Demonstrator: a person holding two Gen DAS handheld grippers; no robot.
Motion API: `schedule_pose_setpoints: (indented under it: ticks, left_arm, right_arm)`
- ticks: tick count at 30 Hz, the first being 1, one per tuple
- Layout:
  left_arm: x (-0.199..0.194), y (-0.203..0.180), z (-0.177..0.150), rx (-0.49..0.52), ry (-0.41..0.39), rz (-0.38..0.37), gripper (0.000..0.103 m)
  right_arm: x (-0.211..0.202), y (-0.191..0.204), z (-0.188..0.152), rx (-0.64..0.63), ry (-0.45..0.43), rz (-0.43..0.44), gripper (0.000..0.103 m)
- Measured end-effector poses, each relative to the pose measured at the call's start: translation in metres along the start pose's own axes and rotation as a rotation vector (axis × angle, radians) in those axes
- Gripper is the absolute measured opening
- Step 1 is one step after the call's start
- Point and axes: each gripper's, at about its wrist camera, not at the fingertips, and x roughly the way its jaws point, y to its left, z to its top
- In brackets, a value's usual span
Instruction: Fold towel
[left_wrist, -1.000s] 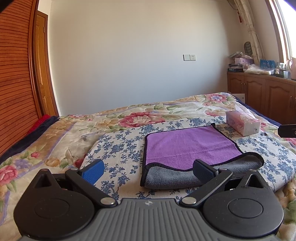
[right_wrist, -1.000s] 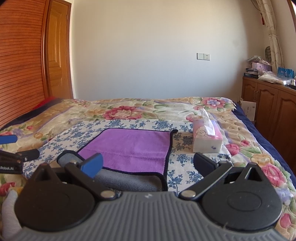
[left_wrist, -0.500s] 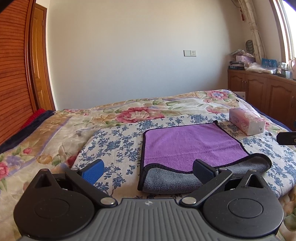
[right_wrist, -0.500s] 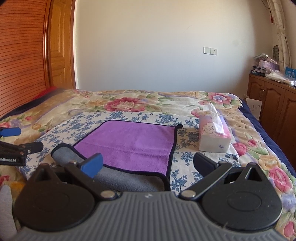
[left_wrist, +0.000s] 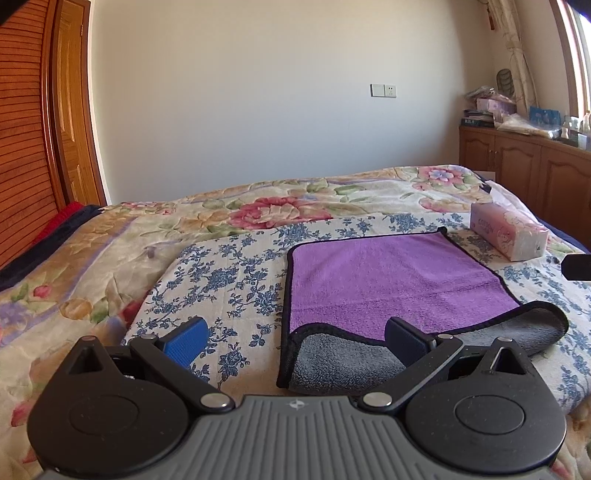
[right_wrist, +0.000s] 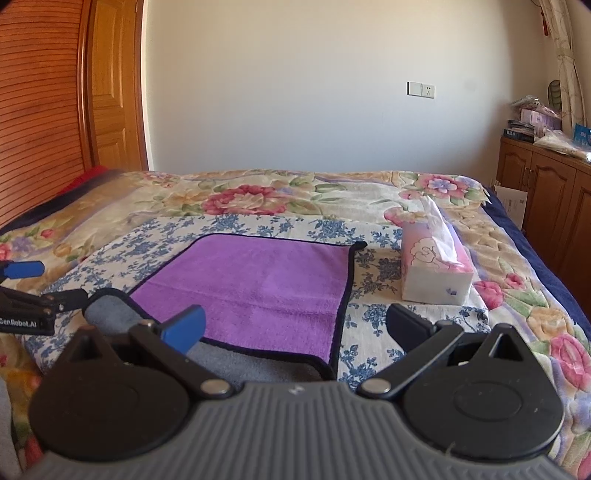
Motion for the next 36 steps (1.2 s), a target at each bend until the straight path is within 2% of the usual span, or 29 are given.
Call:
schedule_pose_setpoints:
  ticks: [14,21,25,32,33,34,36]
  left_arm:
    - [0.027,0.009,0.003,-0.033,0.033,-0.024,0.103]
    - [0.043,0.018,0.006,-0.078,0.067,-0.06,0.088]
    - [0.048,0.019,0.007,-0.09,0.084,-0.084,0.074]
    - [0.056,0.024,0.006,-0.126,0.132,-0.131,0.062]
    - [0.057,0.024,0.006,-0.13,0.138,-0.136,0.059]
    - [0.058,0.024,0.006,-0.134,0.145,-0.14,0.057]
    - [0.059,0.024,0.005,-0.138,0.157,-0.147,0.054]
  right_arm:
    - [0.027,-0.01,-0.001,0.023,0.058,-0.012,0.103]
    - [0.039,-0.014,-0.005,0.028,0.108,0.0,0.103]
    - [0.046,-0.016,-0.008,0.049,0.151,0.01,0.103]
    - [0.053,-0.02,-0.013,0.086,0.218,0.032,0.102]
    - [0.054,-0.021,-0.013,0.091,0.224,0.04,0.1]
    - [0.054,-0.02,-0.014,0.095,0.233,0.048,0.091]
    - [0.056,-0.02,-0.015,0.094,0.25,0.058,0.088]
